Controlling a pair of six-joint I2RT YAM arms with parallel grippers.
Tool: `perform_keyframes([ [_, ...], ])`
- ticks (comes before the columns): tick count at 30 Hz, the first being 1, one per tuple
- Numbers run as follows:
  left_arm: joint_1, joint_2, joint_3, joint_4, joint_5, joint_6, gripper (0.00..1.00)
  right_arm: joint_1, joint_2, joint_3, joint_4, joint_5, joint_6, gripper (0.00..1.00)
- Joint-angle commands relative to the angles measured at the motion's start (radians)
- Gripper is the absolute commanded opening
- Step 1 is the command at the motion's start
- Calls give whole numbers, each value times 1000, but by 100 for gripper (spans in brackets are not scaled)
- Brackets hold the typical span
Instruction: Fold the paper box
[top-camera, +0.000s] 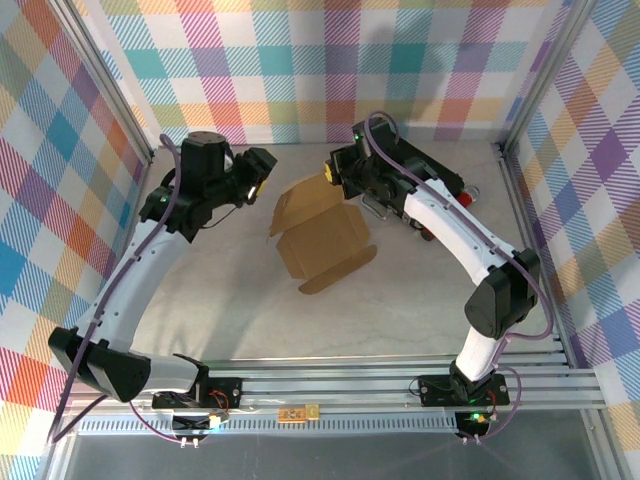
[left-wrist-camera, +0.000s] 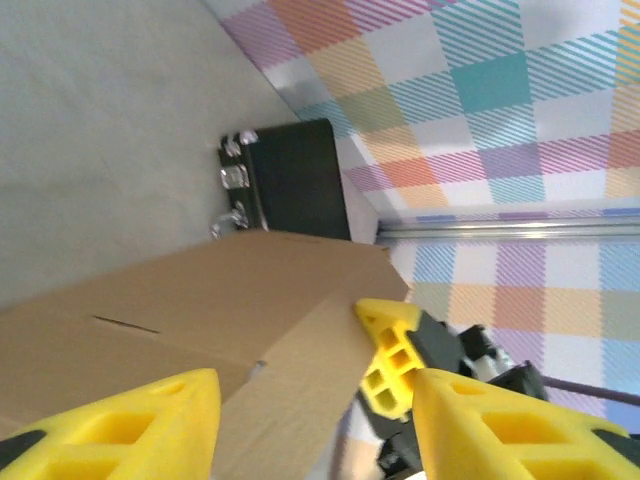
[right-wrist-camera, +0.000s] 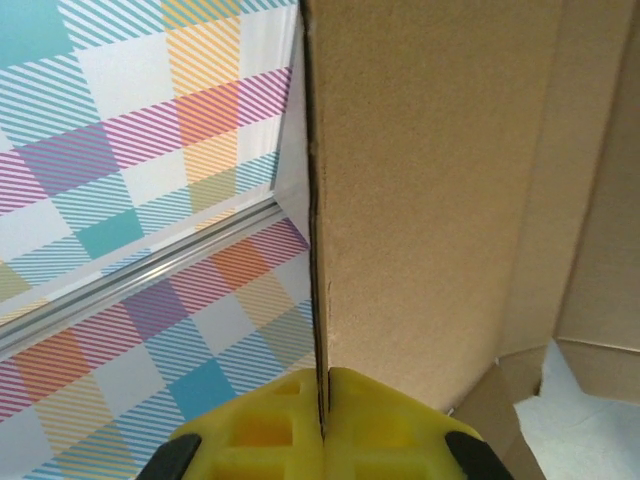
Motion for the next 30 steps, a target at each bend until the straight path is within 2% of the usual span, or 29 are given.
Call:
perform_keyframes([
  [1, -8, 12, -10, 115, 85, -260, 48, 5, 25, 24, -58, -14, 22, 0],
  [10, -27, 21, 38, 13, 101, -254, 45, 3, 22, 38, -87, -11, 29, 0],
  [19, -66, 35, 57, 7, 95, -284, 45, -4, 83, 279, -371, -41, 3, 0],
  [30, -85, 61, 113, 61, 122, -343, 43, -7, 89, 344, -379, 11, -59, 0],
])
